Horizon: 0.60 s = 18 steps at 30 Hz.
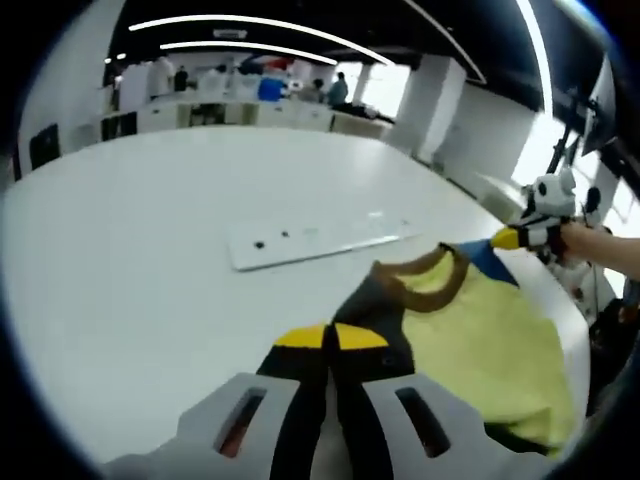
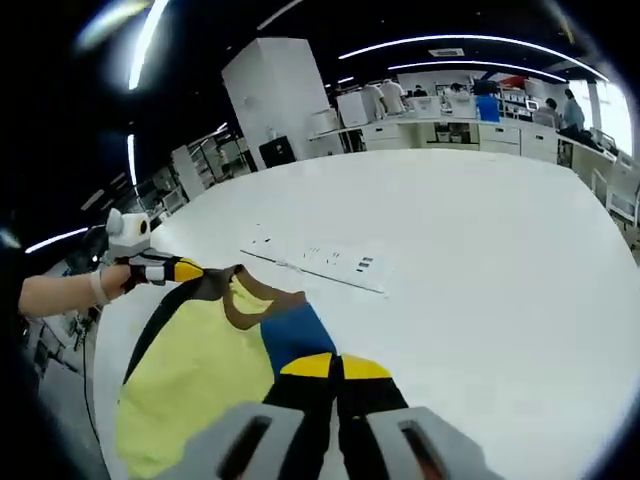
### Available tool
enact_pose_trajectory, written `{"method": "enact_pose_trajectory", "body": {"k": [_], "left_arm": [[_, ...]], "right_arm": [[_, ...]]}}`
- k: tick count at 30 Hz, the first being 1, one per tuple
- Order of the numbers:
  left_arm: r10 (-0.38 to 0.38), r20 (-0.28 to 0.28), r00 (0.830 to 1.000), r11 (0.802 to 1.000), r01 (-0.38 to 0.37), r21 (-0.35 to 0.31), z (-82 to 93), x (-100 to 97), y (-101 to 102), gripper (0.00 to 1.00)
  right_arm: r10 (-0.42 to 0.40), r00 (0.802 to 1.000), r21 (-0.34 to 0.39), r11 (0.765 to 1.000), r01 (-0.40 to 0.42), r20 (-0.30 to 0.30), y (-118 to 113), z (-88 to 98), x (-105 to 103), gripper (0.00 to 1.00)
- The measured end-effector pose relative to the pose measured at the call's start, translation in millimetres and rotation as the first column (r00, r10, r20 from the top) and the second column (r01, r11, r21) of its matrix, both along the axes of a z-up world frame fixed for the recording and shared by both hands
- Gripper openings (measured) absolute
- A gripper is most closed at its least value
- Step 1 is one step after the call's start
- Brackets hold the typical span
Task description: Fold the garment on the visible template until the final outline fits inside the template.
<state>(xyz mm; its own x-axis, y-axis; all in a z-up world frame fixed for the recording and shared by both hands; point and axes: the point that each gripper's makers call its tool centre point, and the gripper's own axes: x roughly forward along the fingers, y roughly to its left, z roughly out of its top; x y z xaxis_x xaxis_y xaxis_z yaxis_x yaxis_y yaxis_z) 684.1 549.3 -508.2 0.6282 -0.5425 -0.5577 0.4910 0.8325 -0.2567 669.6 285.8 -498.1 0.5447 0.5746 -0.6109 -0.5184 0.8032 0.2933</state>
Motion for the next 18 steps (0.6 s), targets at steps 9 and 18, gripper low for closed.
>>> {"method": "enact_pose_trajectory", "body": {"k": [9, 18], "left_arm": [[-0.007, -0.029, 1.0, 1.0, 0.007, 0.027, -12.7, -3.1, 1, 0.0], [-0.011, -0.034, 0.999, 0.999, 0.012, 0.042, -18.1, -4.3, 0, 0.0]], "right_arm": [[-0.004, 0.999, -0.022, 1.0, 0.003, -0.035, 0, -13.7, 0, 0.0], [-0.009, 0.999, -0.032, 0.999, 0.007, -0.05, 0, -20.8, -1, 0.0]]}}
